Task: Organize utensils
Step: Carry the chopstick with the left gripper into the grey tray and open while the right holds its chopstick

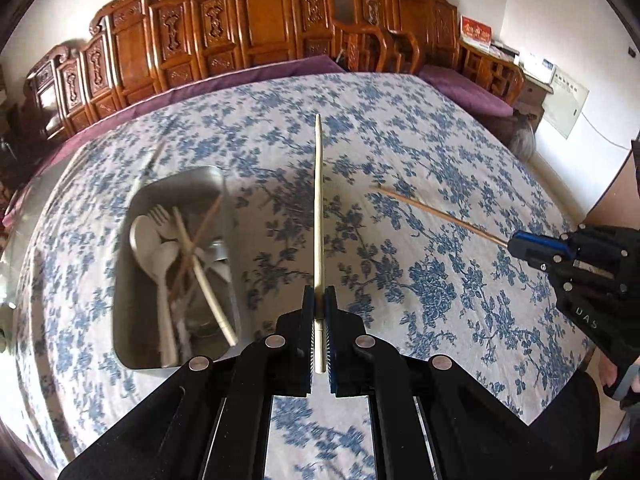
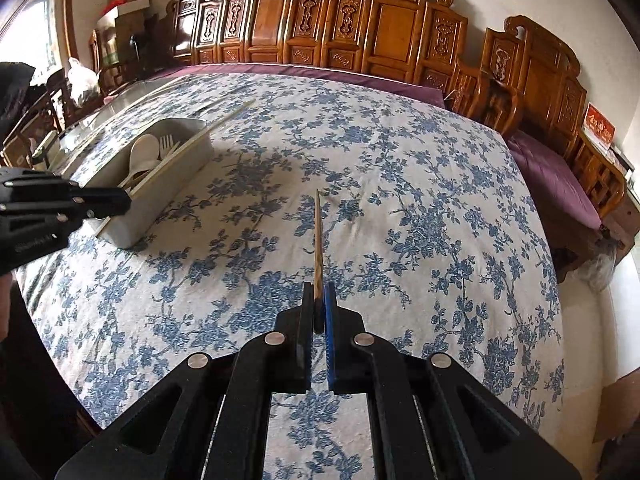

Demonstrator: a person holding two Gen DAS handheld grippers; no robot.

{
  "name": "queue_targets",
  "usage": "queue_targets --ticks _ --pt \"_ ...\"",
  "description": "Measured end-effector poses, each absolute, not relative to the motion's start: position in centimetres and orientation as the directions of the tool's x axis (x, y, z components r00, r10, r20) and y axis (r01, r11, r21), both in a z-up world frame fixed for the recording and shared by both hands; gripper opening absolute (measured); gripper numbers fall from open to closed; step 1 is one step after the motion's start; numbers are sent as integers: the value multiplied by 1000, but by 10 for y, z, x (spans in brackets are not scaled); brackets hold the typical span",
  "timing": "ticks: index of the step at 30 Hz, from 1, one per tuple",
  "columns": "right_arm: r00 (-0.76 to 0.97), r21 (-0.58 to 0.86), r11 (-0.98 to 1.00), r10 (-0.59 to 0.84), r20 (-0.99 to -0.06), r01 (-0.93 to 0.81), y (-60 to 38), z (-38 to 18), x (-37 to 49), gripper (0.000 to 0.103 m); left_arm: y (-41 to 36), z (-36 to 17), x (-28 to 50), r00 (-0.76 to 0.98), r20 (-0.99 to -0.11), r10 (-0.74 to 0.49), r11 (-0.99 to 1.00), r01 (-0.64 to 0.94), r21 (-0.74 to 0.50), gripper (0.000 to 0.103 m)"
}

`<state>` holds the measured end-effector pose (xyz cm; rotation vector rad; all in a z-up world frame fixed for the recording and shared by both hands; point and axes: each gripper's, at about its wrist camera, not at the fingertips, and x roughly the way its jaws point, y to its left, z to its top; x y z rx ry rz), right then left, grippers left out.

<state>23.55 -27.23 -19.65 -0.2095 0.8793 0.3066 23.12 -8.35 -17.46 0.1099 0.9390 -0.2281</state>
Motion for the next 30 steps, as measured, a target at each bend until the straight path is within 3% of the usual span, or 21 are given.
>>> queue_targets --ticks 15,30 --pt "640 -131 913 163 -751 -385 -229 -164 223 6 -19 -158 221 596 -794 -117 984 178 -11 4" --pt "659 -159 881 202 -724 -445 -180 -142 222 6 34 -186 238 528 -847 -64 993 121 1 4"
